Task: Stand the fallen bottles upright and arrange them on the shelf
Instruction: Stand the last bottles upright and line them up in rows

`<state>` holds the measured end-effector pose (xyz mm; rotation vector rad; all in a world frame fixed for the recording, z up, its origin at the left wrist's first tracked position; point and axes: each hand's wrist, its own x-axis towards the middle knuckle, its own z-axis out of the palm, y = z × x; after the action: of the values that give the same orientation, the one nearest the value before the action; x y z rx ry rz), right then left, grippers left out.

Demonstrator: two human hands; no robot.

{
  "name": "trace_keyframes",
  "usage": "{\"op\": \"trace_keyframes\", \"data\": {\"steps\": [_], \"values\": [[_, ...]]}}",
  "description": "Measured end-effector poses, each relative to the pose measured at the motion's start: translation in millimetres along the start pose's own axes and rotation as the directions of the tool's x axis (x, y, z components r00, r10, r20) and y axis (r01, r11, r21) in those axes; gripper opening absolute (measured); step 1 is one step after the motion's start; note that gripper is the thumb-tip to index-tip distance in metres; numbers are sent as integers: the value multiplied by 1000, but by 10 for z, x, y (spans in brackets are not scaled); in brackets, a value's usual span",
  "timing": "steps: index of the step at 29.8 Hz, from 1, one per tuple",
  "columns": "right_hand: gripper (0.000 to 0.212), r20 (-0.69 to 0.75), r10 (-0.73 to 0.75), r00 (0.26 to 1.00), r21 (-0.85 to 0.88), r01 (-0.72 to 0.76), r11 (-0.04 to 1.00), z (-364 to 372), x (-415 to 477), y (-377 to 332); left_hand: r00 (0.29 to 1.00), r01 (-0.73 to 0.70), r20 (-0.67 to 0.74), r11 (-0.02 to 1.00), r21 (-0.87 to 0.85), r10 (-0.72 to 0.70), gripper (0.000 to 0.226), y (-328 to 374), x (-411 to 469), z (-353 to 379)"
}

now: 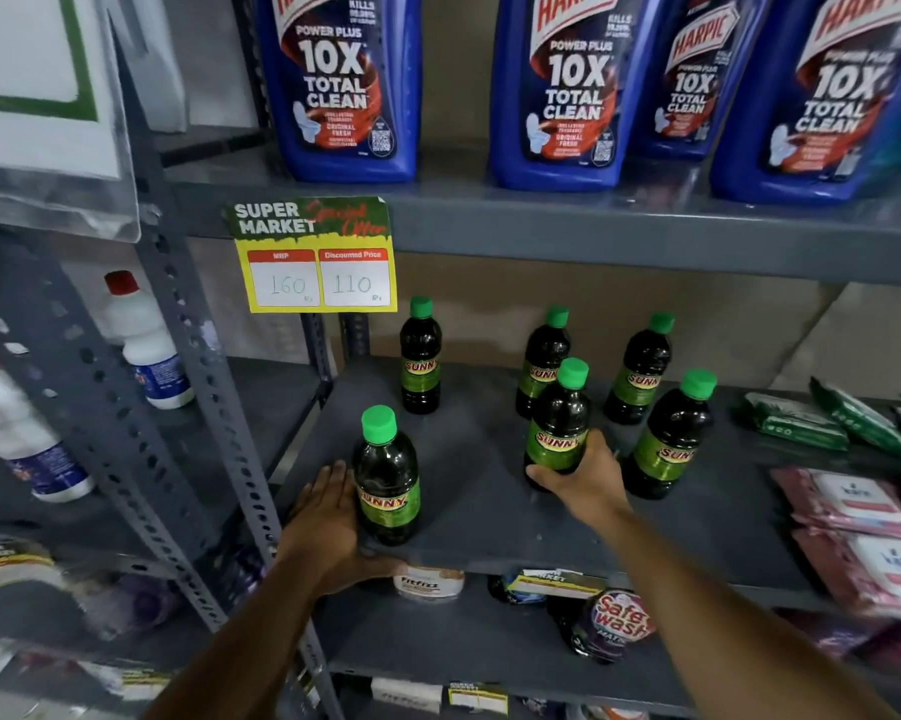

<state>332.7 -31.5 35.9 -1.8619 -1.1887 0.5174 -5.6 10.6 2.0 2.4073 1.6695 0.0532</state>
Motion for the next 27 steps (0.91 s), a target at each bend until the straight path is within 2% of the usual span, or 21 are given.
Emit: {"op": "trace_keyframes", "data": {"steps": [3,7,15,18,19,20,22,23,25,27], "values": [[74,-162,3,987,-33,-8,999,95,-258,-4,1000,17,-17,1000,3,-17,159,13,-2,6],[74,-230,-14,973,-59,1,998,155,-582,35,998,13,-54,1000,-12,-14,154,10,-8,17],[68,-79,-53,995,-23,51,998,61,-733,117,996,-17,-91,1000,-21,15,153,-4,-19,30],[80,-27,-118,993,52,119,992,27,-768,153,996,-18,-88,1000,-23,16,152,0,-18,29],[91,-65,-170,983,102,176,979,16,-793,187,996,-17,-83,1000,-22,15,152,-1,-19,29],[98,-160,-219,963,147,242,959,-3,-817,220,997,-15,-76,1000,-21,14,152,-1,-15,25],[93,-444,-215,870,171,318,933,-86,-825,289,998,-5,-66,1000,-7,4,153,0,-10,25],[92,-555,-160,816,166,297,940,-173,-762,315,998,1,-65,1000,2,-1,154,0,-9,26],[103,-642,-10,767,174,158,972,-422,-485,354,998,-1,-61,1000,14,2,155,3,-7,17],[111,-555,107,825,174,-11,985,-666,-186,413,998,-5,-59,1000,12,6,155,8,-14,13]]}}
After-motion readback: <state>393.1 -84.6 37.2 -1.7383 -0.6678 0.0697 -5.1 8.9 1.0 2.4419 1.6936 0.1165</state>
